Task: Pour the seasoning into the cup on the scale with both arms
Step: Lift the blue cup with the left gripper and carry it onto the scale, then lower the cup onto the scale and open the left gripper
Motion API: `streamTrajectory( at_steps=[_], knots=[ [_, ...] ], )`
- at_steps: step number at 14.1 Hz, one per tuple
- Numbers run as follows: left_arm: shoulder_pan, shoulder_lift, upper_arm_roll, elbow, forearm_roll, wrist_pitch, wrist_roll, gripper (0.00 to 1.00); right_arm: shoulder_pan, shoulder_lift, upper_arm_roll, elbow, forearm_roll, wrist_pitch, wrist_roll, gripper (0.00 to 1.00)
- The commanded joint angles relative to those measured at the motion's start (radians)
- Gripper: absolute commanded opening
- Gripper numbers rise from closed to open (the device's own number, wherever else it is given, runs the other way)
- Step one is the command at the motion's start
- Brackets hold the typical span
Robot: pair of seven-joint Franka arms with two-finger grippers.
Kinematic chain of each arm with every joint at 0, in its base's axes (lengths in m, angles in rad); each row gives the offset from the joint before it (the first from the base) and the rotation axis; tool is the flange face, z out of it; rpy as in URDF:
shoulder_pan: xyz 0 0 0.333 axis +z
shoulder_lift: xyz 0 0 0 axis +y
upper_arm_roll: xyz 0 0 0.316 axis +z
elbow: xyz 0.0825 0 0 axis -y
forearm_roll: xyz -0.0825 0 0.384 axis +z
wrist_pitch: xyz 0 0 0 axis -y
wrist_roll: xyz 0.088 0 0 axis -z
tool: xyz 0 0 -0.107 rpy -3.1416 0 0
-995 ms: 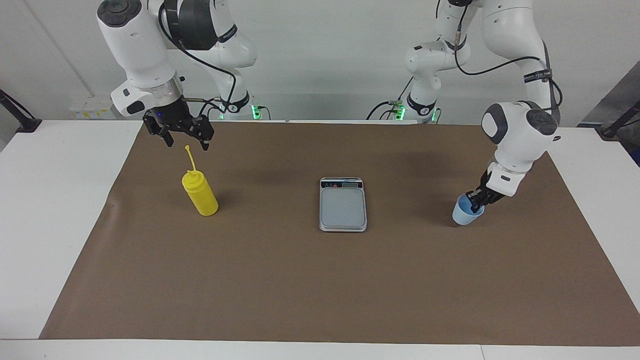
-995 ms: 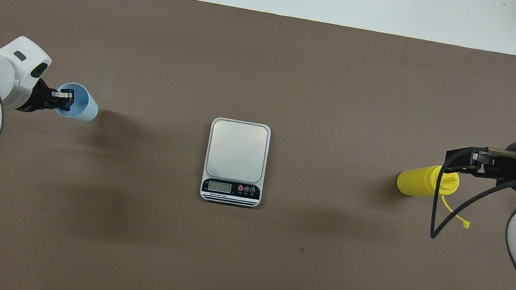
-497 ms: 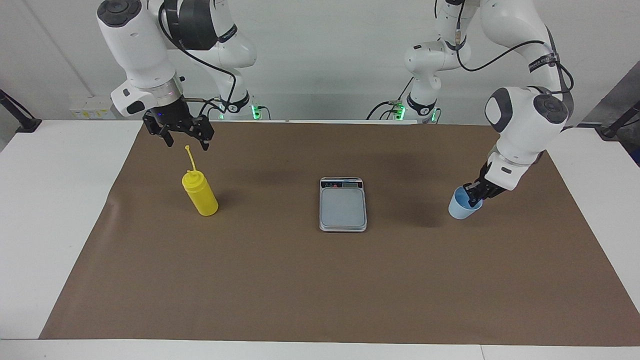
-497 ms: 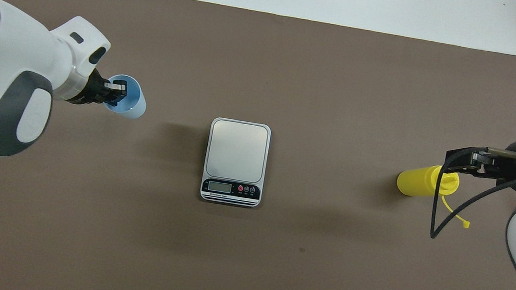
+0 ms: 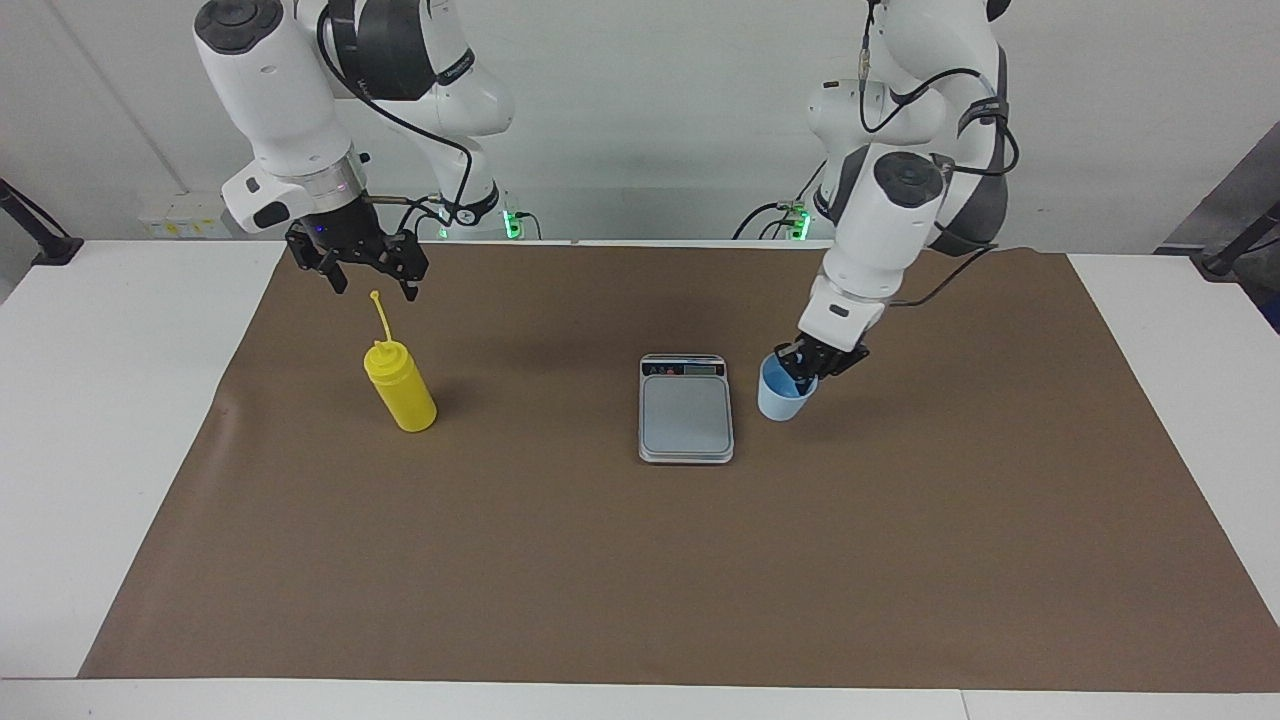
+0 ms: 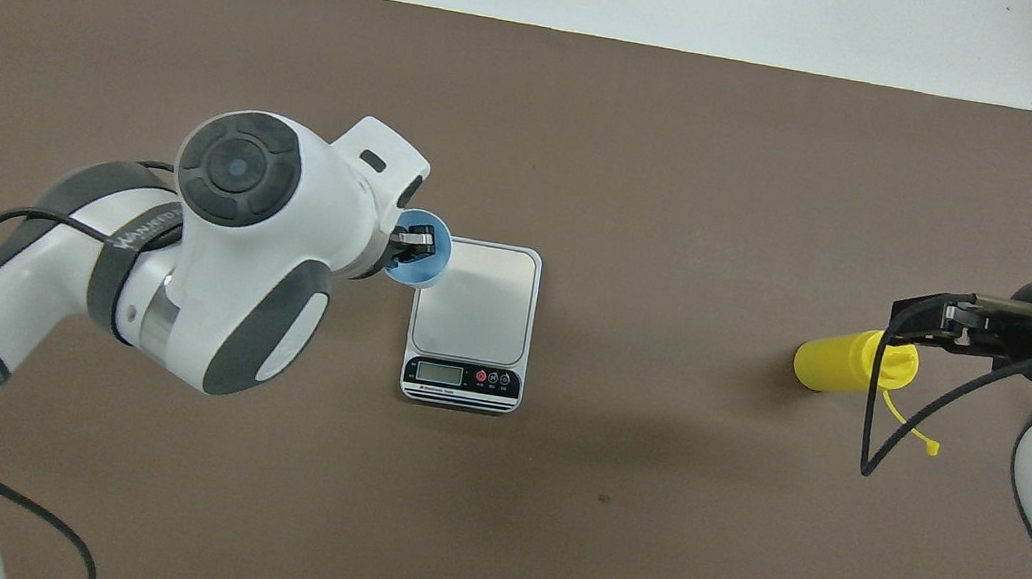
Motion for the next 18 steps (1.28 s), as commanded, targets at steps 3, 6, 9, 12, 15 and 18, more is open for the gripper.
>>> streamTrajectory(
  at_steps=[3,6,9,12,15,18],
  knots=[
    [-0.090,0.099,0.018,0.059,0.078,0.052,-0.112,0.00,-0.014,-0.019,0.005,-0.014,0.023,-0.006,-0.019,1.00],
    [-0.095,0.123,0.019,0.063,0.097,0.072,-0.115,0.00,-0.014,-0.019,0.007,-0.014,0.023,-0.006,-0.019,1.00],
    [-0.094,0.128,0.019,0.057,0.106,0.092,-0.115,0.00,-0.016,-0.019,0.005,-0.014,0.023,-0.006,-0.019,1.00],
    [-0.094,0.130,0.019,0.049,0.106,0.110,-0.117,0.00,-0.014,-0.019,0.005,-0.014,0.023,-0.006,-0.019,1.00],
    [-0.094,0.130,0.019,0.039,0.108,0.125,-0.117,0.00,-0.016,-0.019,0.005,-0.014,0.023,-0.006,-0.020,1.00],
    [-0.094,0.130,0.019,0.029,0.108,0.129,-0.117,0.00,-0.014,-0.019,0.005,-0.014,0.023,-0.006,-0.019,1.00]
  ],
)
